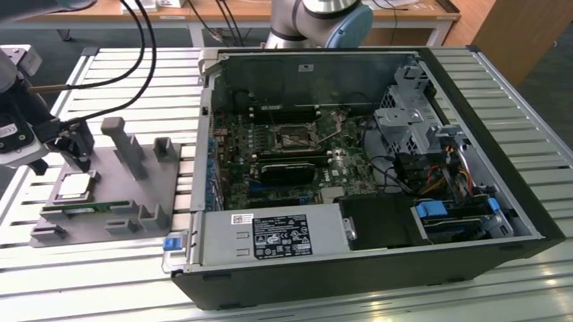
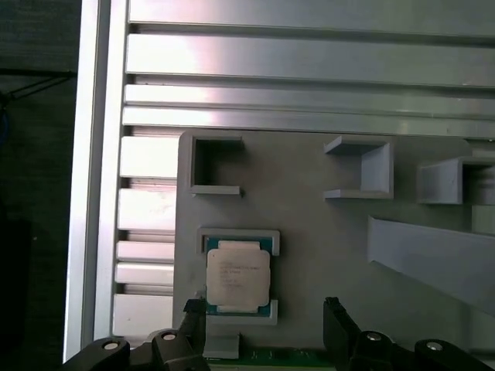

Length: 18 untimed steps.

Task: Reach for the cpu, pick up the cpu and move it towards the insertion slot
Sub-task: 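Pick up the cpu and move it towards the insertion slot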

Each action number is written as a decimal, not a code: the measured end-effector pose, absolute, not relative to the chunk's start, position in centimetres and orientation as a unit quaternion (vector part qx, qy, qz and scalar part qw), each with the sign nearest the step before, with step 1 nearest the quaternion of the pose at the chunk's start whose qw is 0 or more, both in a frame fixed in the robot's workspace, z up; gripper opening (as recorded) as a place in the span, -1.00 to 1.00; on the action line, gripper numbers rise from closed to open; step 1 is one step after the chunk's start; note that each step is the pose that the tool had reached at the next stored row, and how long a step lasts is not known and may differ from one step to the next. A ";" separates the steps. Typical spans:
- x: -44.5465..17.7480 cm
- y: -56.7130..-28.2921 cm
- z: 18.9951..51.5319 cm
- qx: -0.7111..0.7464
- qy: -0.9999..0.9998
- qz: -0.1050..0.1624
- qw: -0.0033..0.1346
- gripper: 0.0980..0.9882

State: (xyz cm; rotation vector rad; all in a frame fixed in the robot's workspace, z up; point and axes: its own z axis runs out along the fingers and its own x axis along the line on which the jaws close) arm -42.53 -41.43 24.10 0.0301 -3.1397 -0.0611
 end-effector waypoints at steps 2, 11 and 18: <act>-42.6 -41.4 23.8 0.010 -1.000 -0.019 0.001 0.37; -42.7 -41.5 22.9 0.010 -1.000 -0.020 -0.002 0.37; -43.4 -41.5 22.1 0.012 -1.000 -0.020 -0.003 0.37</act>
